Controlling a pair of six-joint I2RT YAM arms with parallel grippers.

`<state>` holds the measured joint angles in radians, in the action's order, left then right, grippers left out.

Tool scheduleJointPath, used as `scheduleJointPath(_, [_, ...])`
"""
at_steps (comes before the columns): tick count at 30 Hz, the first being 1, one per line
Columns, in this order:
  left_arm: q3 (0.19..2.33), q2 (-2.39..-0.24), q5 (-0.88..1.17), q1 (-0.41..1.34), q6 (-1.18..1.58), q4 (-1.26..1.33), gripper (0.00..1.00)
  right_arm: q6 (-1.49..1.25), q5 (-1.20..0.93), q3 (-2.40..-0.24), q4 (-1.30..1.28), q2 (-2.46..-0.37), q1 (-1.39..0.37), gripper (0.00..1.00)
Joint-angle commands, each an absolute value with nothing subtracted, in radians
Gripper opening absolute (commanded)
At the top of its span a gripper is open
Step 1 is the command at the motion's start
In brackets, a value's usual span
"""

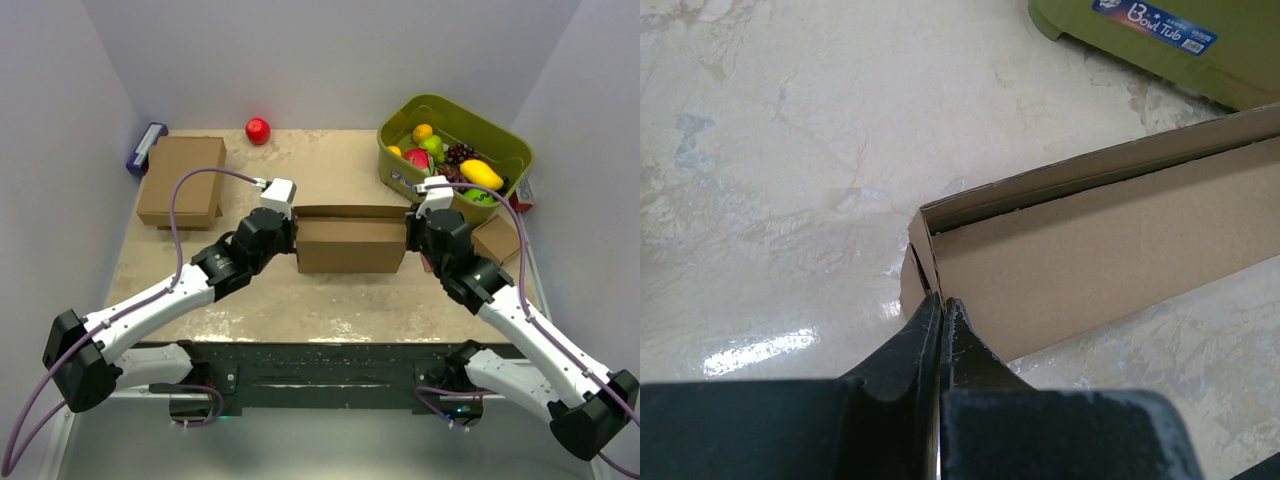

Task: Fold the paper box

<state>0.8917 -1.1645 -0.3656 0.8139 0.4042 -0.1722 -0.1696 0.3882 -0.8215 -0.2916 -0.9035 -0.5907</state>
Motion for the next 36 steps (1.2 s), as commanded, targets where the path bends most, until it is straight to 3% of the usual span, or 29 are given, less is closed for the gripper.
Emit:
scheduleJointPath(1, [0.864, -1.172, -0.265, 0.833, 0.405, -0.216, 0.0, -0.149, 0.397, -0.848, -0.364, -0.93, -0.609, 0.0])
scheduleJointPath(24, [0.841, -1.158, -0.262, 0.819, 0.377, -0.219, 0.0, -0.121, 0.46, -0.871, -0.385, -0.965, -0.609, 0.0])
scheduleJointPath(36, [0.804, -1.16, -0.268, 0.819, 0.373, -0.181, 0.0, -0.261, 0.445, -0.836, -0.419, -1.017, -0.624, 0.0])
